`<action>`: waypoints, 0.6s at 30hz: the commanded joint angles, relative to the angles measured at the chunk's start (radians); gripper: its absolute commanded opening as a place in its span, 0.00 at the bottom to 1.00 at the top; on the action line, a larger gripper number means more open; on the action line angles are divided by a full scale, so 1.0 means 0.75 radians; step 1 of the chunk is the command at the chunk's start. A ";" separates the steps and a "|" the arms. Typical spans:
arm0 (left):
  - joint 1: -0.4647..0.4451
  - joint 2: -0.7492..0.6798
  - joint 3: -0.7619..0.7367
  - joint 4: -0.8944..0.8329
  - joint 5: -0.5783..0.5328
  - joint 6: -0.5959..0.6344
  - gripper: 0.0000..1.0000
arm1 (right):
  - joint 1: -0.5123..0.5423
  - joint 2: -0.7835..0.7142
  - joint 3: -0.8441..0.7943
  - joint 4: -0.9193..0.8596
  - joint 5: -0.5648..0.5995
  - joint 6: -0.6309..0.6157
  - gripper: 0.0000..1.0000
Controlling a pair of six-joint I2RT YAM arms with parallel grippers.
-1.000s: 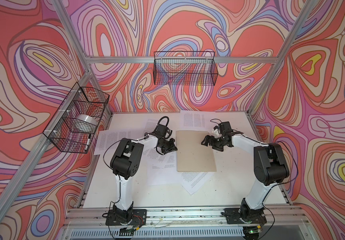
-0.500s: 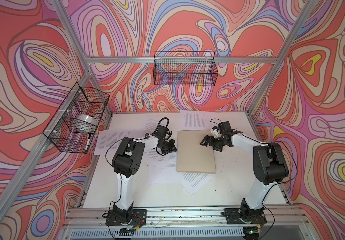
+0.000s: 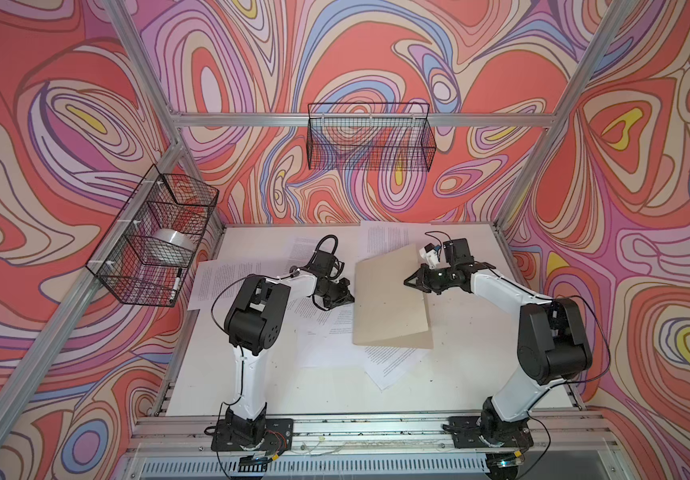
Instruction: Put the files into the folder
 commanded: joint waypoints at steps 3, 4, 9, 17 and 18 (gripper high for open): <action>0.006 0.031 0.045 -0.193 -0.097 0.015 0.09 | -0.067 -0.153 0.093 -0.231 0.189 -0.037 0.00; 0.008 0.033 0.056 -0.193 -0.091 0.021 0.09 | -0.095 -0.178 0.090 -0.243 0.177 -0.032 0.00; -0.029 -0.117 0.007 -0.110 -0.001 0.024 0.10 | -0.158 -0.322 0.078 -0.216 0.155 0.011 0.00; -0.236 -0.421 -0.190 -0.255 -0.158 0.067 0.19 | -0.168 -0.403 0.099 -0.238 0.217 0.035 0.00; -0.264 -0.447 -0.227 -0.259 -0.186 0.061 0.20 | -0.171 -0.417 0.102 -0.243 0.226 0.035 0.00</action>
